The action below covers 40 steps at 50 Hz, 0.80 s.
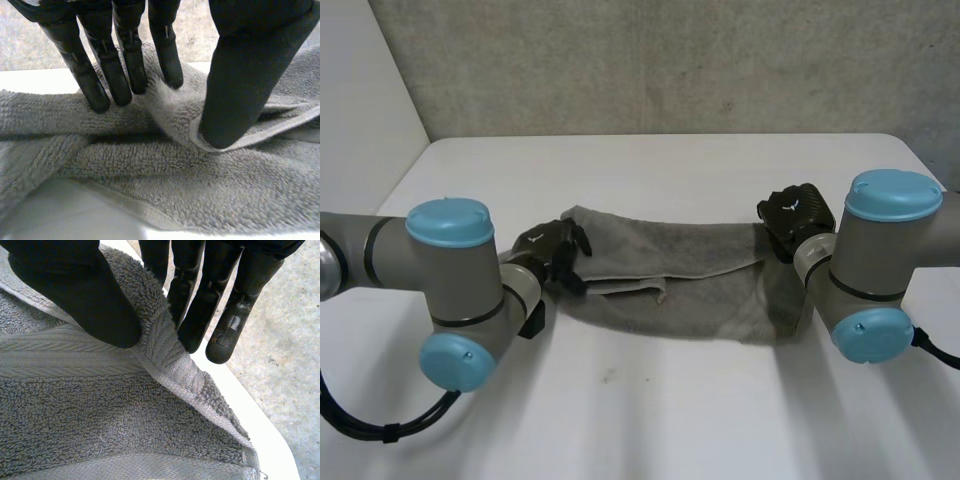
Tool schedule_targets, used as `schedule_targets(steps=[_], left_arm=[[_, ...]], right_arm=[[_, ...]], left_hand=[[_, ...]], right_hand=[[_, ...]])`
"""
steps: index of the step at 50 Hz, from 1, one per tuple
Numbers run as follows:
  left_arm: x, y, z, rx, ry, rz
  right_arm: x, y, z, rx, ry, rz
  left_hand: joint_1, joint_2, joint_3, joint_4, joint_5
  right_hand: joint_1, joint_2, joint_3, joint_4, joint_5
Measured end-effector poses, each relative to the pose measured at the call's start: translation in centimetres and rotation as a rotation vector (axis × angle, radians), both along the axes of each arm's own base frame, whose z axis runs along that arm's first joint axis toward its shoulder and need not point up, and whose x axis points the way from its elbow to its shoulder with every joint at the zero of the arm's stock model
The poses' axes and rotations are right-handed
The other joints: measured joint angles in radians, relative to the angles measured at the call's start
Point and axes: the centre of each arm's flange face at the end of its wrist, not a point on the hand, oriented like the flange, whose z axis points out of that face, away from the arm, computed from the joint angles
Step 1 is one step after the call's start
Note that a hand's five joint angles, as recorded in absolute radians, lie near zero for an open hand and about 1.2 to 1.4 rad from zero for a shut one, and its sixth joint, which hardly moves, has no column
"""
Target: Fold the towel.
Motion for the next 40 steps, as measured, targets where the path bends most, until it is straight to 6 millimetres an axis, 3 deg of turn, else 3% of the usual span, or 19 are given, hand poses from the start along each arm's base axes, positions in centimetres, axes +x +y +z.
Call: schedule_targets(steps=[8, 14, 19, 26, 31, 33, 35, 37, 38, 40], left_arm=[[-0.3, -0.9, 0.0, -0.053, 0.024, 0.009], [0.0, -1.2, 1.7, -0.106, 0.032, 0.046], [0.8, -1.0, 4.6, -0.176, -0.029, 0.053], [2.3, 0.6, 6.6, -0.251, -0.401, -0.055], [2.8, 1.8, 7.1, -0.293, -0.605, -0.138], [2.7, 2.0, 7.2, -0.300, -0.620, -0.150], [2.6, 2.2, 7.1, -0.297, -0.597, -0.148], [2.5, 2.2, 7.0, -0.293, -0.572, -0.142], [2.3, 2.1, 6.8, -0.281, -0.517, -0.128], [2.0, 1.9, 6.4, -0.262, -0.440, -0.109]], right_arm=[[-0.1, 0.2, 0.4, 0.003, 0.004, 0.001], [-0.3, 1.2, 1.7, 0.026, 0.052, 0.029], [-0.8, 3.9, 3.3, 0.109, 0.226, 0.144], [-1.5, 6.6, 5.7, 0.179, 0.365, 0.252], [-1.5, 7.0, 6.6, 0.167, 0.362, 0.257], [-1.5, 7.0, 6.8, 0.158, 0.351, 0.252], [-1.3, 6.8, 6.8, 0.149, 0.336, 0.245], [-1.2, 6.6, 6.7, 0.144, 0.326, 0.239], [-1.1, 6.3, 6.5, 0.136, 0.304, 0.227], [-1.0, 5.7, 6.2, 0.126, 0.275, 0.208]], left_hand=[[0.458, 0.472, 0.464, 0.465, 0.465], [0.491, 0.544, 0.542, 0.542, 0.528], [0.494, 0.556, 0.554, 0.554, 0.537], [0.498, 0.558, 0.557, 0.558, 0.539], [0.498, 0.558, 0.557, 0.558, 0.539], [0.451, 0.453, 0.470, 0.469, 0.480], [0.216, 0.249, 0.250, 0.249, 0.261], [0.216, 0.249, 0.250, 0.249, 0.261], [-0.018, -0.002, -0.001, 0.008, 0.008], [-0.116, -0.100, -0.099, -0.096, -0.097]], right_hand=[[0.000, 0.000, 0.000, 0.000, 0.000], [0.000, 0.000, 0.000, 0.000, 0.000], [0.000, 0.000, 0.000, 0.000, 0.000], [0.000, 0.000, 0.000, 0.001, 0.001], [0.000, 0.000, 0.001, 0.004, 0.001], [0.000, 0.000, 0.002, 0.004, 0.001], [0.000, 0.000, 0.002, 0.004, 0.001], [0.000, 0.000, 0.002, 0.004, 0.001], [0.000, 0.000, 0.002, 0.004, 0.002], [0.000, 0.000, 0.002, 0.004, 0.002]])
